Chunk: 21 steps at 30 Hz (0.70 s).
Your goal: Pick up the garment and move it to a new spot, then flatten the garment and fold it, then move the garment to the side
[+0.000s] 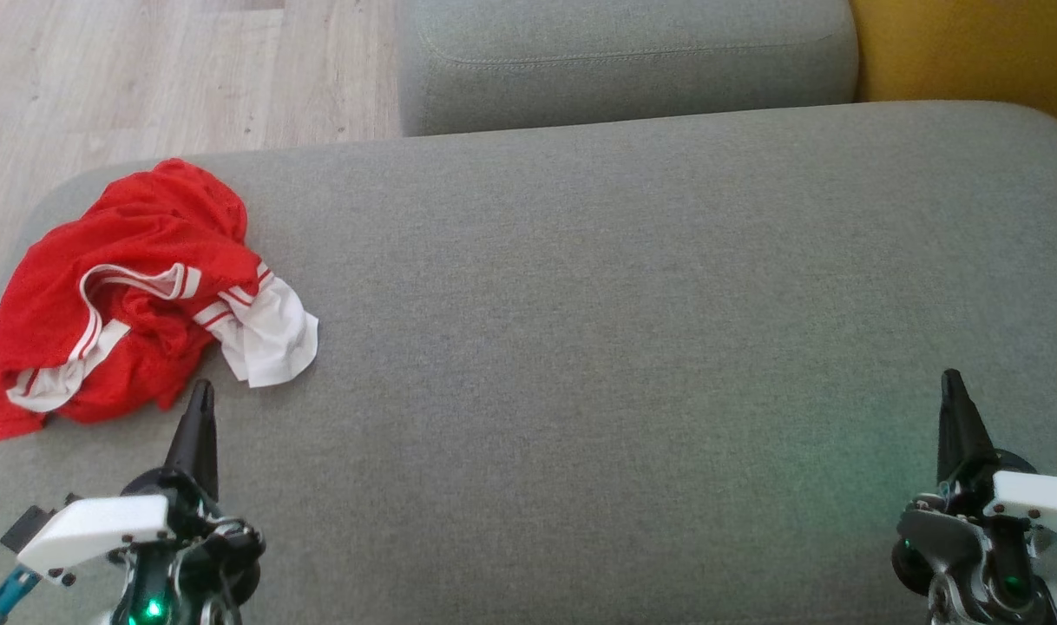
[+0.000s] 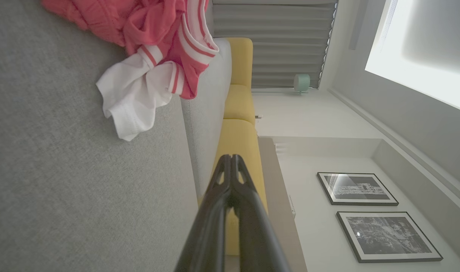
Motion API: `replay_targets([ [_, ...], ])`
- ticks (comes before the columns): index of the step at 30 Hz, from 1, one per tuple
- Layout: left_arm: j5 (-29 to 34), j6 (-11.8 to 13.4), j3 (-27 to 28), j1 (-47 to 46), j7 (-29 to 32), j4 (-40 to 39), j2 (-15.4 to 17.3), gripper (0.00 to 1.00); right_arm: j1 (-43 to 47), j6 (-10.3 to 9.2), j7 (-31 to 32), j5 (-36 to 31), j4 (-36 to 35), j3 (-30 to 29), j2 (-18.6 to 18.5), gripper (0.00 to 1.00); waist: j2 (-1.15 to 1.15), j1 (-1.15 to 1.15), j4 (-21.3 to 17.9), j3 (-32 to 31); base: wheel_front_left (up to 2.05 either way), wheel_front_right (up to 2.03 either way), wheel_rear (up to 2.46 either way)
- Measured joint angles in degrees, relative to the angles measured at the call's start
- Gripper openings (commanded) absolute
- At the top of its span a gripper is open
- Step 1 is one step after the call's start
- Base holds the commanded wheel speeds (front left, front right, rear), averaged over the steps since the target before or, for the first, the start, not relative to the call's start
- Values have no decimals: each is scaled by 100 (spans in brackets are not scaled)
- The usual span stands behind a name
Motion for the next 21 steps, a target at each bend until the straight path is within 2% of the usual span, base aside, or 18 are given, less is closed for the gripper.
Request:
replay_targets([
  [21, 0, 0, 0, 0, 0, 0, 0, 0, 0, 0, 0, 0, 0, 0, 0, 0, 0, 0, 0, 0, 0, 0, 0],
])
